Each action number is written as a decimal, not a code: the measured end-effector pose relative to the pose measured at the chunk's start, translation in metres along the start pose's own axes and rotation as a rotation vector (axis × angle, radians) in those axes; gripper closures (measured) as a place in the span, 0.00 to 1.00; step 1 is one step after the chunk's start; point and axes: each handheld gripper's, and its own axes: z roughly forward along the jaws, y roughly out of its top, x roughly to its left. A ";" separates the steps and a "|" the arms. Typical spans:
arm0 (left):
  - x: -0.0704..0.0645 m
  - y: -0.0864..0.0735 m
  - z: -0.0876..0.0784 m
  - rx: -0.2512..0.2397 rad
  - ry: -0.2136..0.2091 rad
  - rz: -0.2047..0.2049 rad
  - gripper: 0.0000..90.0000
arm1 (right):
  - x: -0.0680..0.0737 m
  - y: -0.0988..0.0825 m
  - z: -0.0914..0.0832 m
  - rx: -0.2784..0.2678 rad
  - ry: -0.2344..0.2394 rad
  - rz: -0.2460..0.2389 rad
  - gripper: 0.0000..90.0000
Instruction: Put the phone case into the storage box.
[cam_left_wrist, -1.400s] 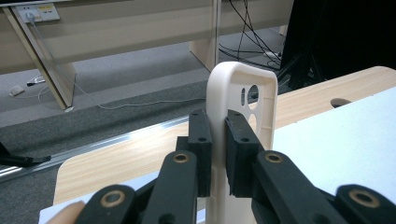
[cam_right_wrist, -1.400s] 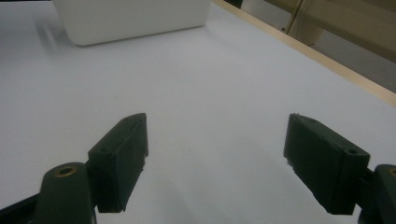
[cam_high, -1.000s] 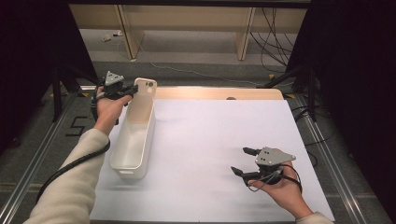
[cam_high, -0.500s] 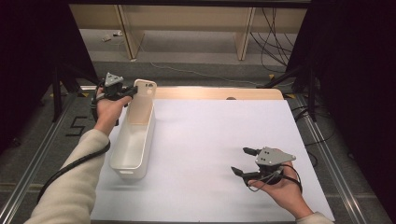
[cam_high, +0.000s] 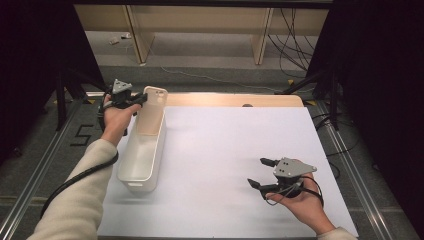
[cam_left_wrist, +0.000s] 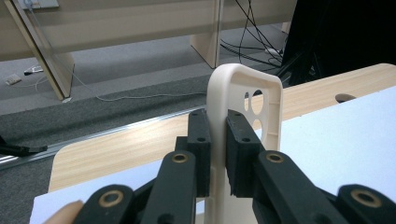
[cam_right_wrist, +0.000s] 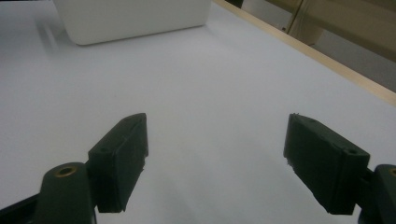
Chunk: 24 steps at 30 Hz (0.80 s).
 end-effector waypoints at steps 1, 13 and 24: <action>0.000 0.000 0.000 0.000 0.000 -0.001 0.90 | 0.000 0.000 0.000 0.001 0.000 0.000 0.26; 0.002 -0.003 0.001 0.004 0.005 -0.011 0.89 | 0.000 0.000 0.000 -0.001 0.001 0.000 0.26; 0.004 -0.004 0.002 0.007 0.011 -0.022 0.88 | 0.000 0.000 0.000 0.001 0.005 0.007 0.26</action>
